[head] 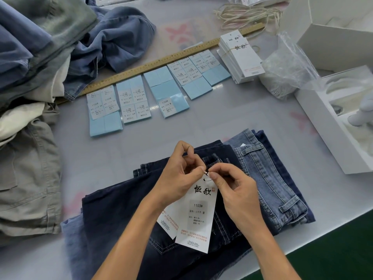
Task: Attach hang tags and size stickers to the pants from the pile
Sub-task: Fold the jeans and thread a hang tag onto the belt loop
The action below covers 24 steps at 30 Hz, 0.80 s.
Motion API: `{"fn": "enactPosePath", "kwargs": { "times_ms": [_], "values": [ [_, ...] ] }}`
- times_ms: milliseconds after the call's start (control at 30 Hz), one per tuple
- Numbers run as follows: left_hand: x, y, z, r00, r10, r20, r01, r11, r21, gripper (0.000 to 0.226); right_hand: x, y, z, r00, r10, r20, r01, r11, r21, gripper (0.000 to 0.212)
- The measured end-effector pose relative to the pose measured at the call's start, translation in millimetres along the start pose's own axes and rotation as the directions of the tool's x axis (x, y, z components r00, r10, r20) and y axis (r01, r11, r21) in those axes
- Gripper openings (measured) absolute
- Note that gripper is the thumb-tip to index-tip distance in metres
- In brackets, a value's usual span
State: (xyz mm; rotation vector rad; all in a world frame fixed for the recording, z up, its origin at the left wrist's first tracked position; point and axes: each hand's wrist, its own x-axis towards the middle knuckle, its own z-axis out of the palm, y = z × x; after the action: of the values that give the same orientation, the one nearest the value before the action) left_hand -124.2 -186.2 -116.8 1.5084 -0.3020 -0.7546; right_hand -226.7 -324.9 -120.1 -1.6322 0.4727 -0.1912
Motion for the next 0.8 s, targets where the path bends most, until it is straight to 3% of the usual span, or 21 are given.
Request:
{"fn": "enactPosePath", "kwargs": {
  "times_ms": [267, 500, 800],
  "values": [
    [0, -1, 0, 0.999, 0.016, 0.034, -0.016, 1.0, 0.023, 0.032, 0, 1, 1, 1.0, -0.021, 0.005, 0.021, 1.0, -0.015, 0.018],
    [4, -3, -4, 0.988, 0.072, 0.137, -0.097, 0.978, 0.184, 0.034, -1, 0, 2, 0.999, -0.029, -0.013, 0.028, 0.998, -0.048, 0.019],
    [4, -9, -9, 0.995, 0.087, 0.051, -0.094, 0.983, 0.156, 0.035, 0, -2, 3, 0.999, -0.013, -0.032, 0.012, 0.999, -0.053, 0.019]
  ]
}}
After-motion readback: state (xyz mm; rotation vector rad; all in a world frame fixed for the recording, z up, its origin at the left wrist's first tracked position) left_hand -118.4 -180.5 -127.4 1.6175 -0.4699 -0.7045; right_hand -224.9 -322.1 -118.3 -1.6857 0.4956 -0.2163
